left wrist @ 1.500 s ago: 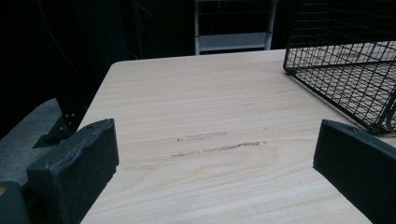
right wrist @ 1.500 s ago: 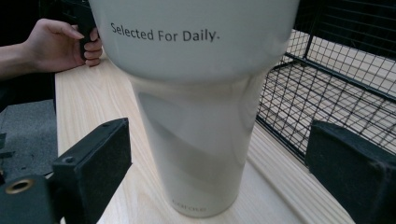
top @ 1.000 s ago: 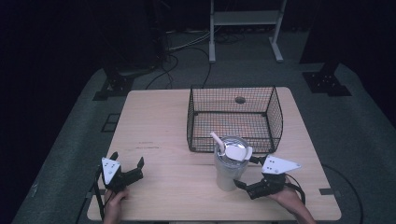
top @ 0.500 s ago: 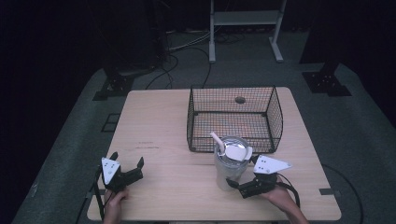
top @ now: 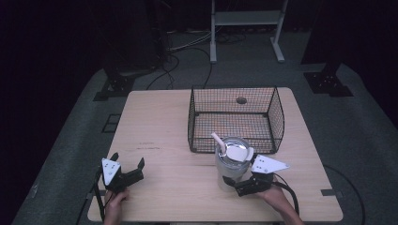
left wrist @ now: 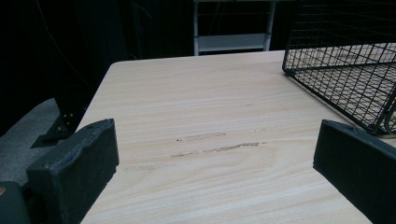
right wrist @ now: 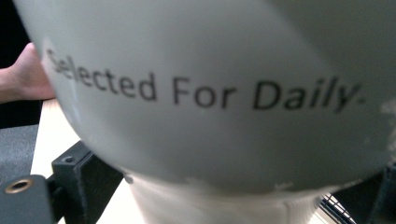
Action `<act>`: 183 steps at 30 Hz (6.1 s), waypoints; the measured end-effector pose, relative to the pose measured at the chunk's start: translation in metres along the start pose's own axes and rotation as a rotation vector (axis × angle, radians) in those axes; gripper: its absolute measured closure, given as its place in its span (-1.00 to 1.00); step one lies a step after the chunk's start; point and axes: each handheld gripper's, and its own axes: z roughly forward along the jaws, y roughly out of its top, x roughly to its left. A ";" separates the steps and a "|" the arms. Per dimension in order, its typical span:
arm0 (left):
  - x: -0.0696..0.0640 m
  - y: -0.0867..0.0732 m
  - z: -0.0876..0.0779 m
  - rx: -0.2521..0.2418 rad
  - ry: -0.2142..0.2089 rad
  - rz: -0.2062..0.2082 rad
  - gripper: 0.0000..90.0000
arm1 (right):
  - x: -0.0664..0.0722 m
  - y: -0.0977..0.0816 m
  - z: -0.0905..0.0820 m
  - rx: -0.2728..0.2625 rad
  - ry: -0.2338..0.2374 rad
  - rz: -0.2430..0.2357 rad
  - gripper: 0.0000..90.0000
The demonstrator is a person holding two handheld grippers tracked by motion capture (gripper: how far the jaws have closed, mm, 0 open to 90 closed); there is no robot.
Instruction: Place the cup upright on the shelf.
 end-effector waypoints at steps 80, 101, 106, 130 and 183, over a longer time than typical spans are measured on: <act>0.003 0.000 0.000 -0.008 -0.007 -0.018 -1.00 | -0.084 0.146 0.044 -0.049 0.020 -0.034 -0.82; 0.003 0.000 -0.001 -0.008 -0.011 -0.024 -1.00 | -0.118 0.158 0.087 -0.010 -0.018 -0.038 -0.82; 0.003 0.000 -0.001 -0.007 -0.011 -0.023 -1.00 | -0.128 0.155 0.095 -0.016 -0.037 -0.019 -0.82; 0.004 0.000 -0.001 -0.008 -0.012 -0.027 -1.00 | -0.152 0.128 0.128 0.056 -0.037 0.013 -0.82; 0.002 0.000 -0.001 -0.011 -0.011 -0.017 -1.00 | -0.173 0.079 0.151 0.167 0.036 -0.028 -0.84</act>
